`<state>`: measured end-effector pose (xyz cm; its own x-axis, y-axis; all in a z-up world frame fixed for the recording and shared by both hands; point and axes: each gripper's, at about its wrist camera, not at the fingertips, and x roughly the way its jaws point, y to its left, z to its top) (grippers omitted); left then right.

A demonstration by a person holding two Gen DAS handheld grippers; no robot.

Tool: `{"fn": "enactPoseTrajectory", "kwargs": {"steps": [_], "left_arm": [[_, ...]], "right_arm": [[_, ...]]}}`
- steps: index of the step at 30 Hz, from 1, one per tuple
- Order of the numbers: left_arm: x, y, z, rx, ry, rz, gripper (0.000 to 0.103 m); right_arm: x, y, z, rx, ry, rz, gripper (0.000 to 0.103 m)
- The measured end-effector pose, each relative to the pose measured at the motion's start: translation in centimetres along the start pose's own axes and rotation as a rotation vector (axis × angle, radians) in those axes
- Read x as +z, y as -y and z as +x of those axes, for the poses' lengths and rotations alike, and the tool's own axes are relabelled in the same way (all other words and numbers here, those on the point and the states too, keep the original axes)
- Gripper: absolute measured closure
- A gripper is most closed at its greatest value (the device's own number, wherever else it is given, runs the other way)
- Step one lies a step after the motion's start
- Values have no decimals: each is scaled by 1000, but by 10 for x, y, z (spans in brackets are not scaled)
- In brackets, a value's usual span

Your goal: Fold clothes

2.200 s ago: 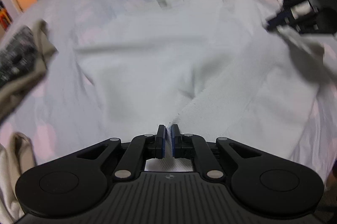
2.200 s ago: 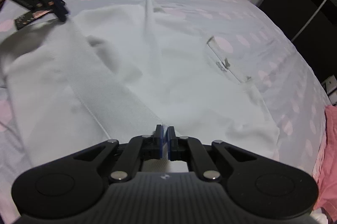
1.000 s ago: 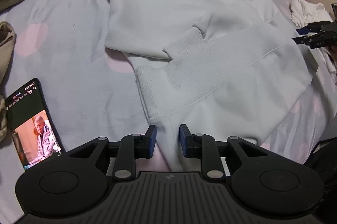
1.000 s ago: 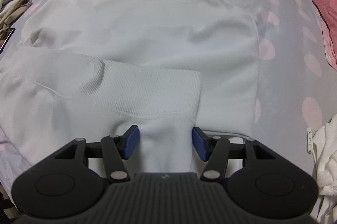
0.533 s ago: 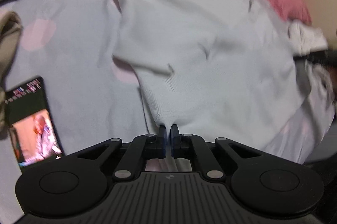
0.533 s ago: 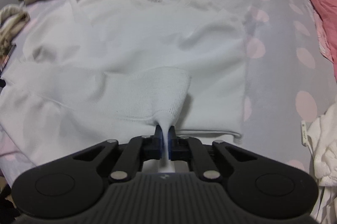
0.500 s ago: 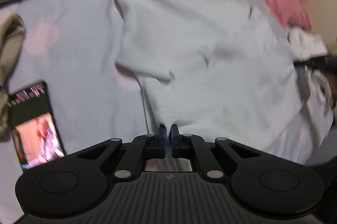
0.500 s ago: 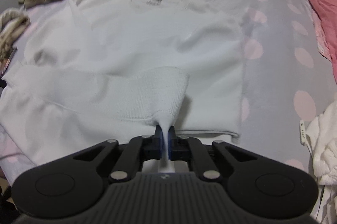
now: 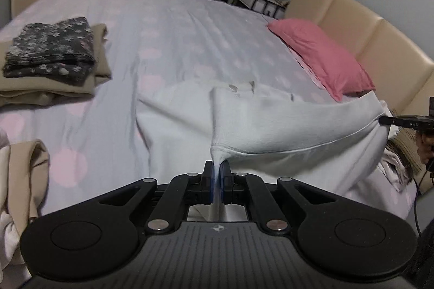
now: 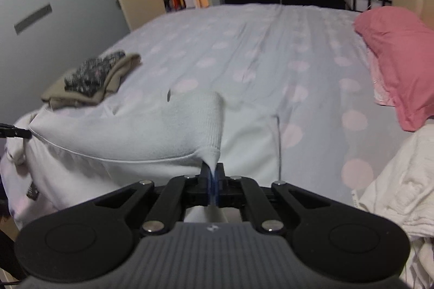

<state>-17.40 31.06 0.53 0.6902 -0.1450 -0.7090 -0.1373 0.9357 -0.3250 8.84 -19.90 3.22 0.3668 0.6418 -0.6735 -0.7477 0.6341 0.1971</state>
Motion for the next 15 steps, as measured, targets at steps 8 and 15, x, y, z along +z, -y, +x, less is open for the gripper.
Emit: {"fn": "enactPoseTrajectory", "kwargs": {"steps": [8,15], "left_arm": [[-43,19,31,-52,-199,87,101],[-8,13,32,3,-96,65,101]], "right_arm": [[-40,2,-9,19,-131,-29,100],[-31,11,4,0,-94,-13,100]]}}
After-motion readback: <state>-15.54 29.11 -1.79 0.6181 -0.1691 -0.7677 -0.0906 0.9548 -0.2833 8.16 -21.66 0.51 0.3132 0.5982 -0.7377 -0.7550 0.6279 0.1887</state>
